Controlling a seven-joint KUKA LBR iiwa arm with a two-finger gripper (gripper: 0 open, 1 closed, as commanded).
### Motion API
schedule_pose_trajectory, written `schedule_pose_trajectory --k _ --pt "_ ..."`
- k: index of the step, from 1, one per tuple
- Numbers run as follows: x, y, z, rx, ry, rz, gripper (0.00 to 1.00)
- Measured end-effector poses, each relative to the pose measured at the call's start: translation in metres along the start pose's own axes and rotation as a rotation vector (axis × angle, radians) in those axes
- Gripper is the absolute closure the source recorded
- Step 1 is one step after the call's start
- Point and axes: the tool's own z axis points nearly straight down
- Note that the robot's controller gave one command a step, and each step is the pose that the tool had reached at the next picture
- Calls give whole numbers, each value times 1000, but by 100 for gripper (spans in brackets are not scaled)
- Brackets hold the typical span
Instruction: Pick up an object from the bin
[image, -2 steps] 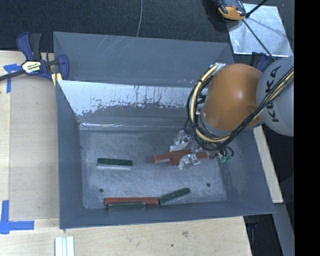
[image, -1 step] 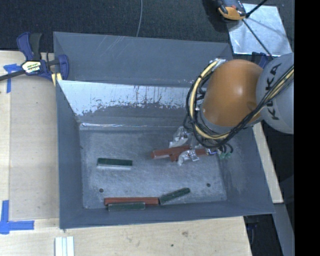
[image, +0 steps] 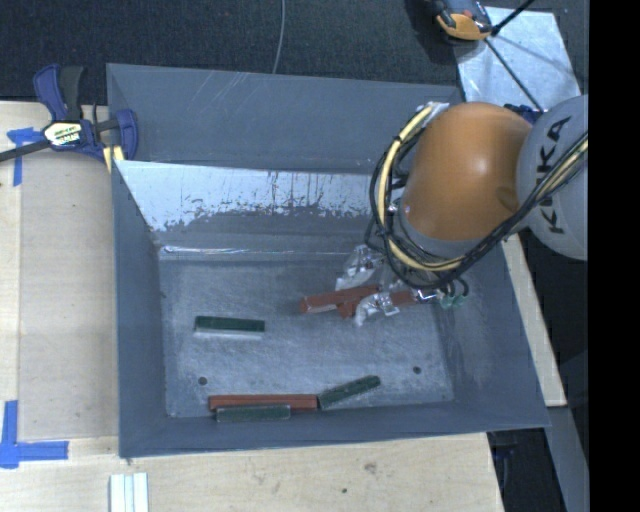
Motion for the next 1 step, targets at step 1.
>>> schedule_pose_trajectory --k 1 --pt "5 -6 -40 0 -3 -55 100"
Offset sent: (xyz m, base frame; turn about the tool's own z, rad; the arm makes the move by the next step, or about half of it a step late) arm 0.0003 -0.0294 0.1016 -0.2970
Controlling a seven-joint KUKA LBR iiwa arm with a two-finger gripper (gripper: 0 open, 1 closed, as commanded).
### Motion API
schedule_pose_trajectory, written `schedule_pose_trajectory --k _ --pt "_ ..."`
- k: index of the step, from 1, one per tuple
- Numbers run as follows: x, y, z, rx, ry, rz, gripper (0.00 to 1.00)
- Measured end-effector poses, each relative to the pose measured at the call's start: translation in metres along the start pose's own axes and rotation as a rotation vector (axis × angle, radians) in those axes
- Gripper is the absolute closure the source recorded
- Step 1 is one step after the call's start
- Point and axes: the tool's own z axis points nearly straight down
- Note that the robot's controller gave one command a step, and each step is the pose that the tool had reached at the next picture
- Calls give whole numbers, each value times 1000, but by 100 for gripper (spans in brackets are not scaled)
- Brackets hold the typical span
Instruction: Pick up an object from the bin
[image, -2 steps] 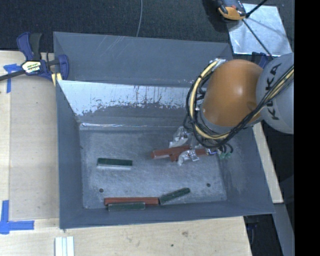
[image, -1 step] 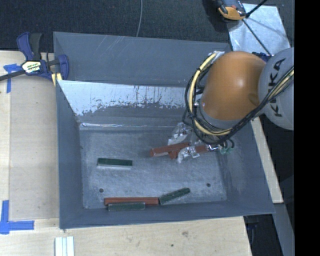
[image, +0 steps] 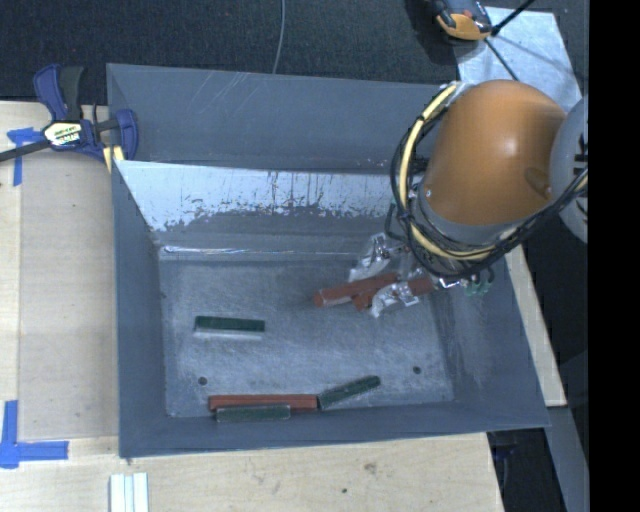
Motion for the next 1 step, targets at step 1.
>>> schedule_pose_trajectory --k 1 --pt "1 -3 -10 0 1 -18 100"
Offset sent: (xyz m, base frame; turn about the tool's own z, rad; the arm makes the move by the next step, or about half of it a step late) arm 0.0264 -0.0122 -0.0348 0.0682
